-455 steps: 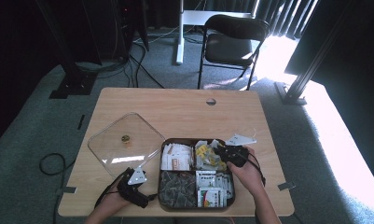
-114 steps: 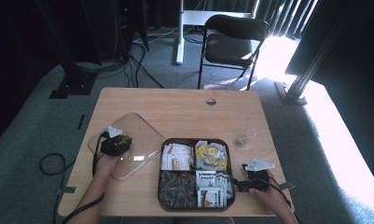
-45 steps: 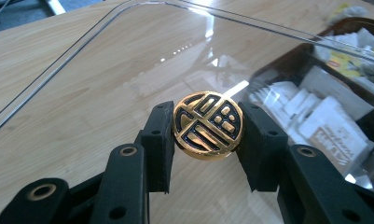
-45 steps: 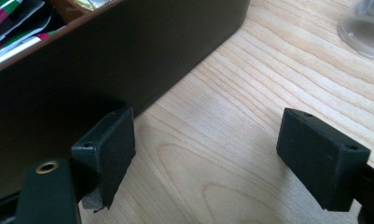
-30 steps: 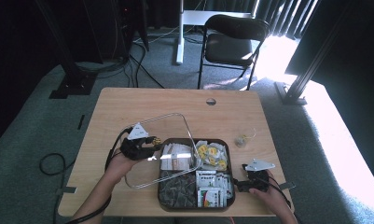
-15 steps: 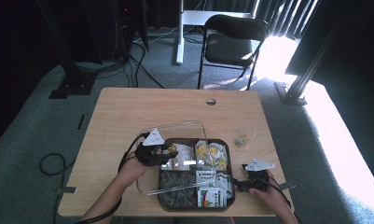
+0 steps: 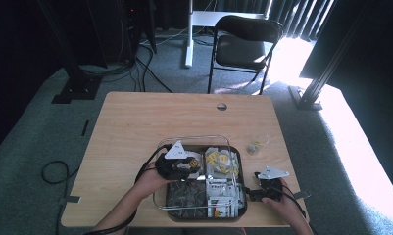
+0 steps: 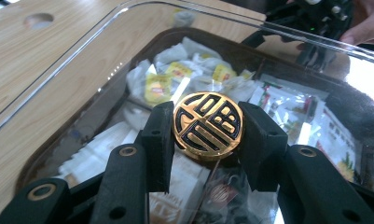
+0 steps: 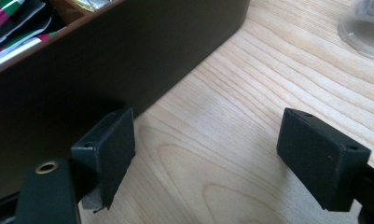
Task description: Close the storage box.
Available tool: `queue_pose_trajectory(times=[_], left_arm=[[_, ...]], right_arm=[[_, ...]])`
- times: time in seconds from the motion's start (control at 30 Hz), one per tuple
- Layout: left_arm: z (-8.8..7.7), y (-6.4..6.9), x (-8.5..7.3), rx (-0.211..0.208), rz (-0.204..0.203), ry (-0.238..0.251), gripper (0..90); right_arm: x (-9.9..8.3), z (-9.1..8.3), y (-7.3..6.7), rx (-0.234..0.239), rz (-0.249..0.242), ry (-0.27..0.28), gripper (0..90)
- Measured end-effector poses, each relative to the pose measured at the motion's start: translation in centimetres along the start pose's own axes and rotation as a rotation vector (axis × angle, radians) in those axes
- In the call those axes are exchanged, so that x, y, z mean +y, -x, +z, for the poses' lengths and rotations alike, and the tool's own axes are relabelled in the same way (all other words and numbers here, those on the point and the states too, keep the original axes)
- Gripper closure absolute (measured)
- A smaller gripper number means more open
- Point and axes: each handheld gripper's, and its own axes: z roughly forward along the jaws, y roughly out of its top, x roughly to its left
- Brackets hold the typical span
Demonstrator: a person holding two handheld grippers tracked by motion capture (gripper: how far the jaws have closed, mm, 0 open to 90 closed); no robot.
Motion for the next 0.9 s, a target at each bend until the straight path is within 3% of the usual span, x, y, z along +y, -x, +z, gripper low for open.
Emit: queue_pose_trajectory(times=[0.53, 0.73, 0.9], left_arm=[[2.5, 2.3, 0.8, -0.072, 0.086, -0.030, 58.8], [3.3, 2.8, 0.8, -0.086, 0.084, -0.038, 58.8], [3.8, 3.0, 0.5, -0.073, 0.088, -0.058, 58.7]], right_arm=[[0.0, 0.0, 0.0, 0.002, 0.002, 0.000, 18.4], [0.0, 0.0, 0.0, 0.003, 0.002, 0.000, 18.4], [0.0, 0.0, 0.1, 0.005, 0.003, 0.002, 18.4]])
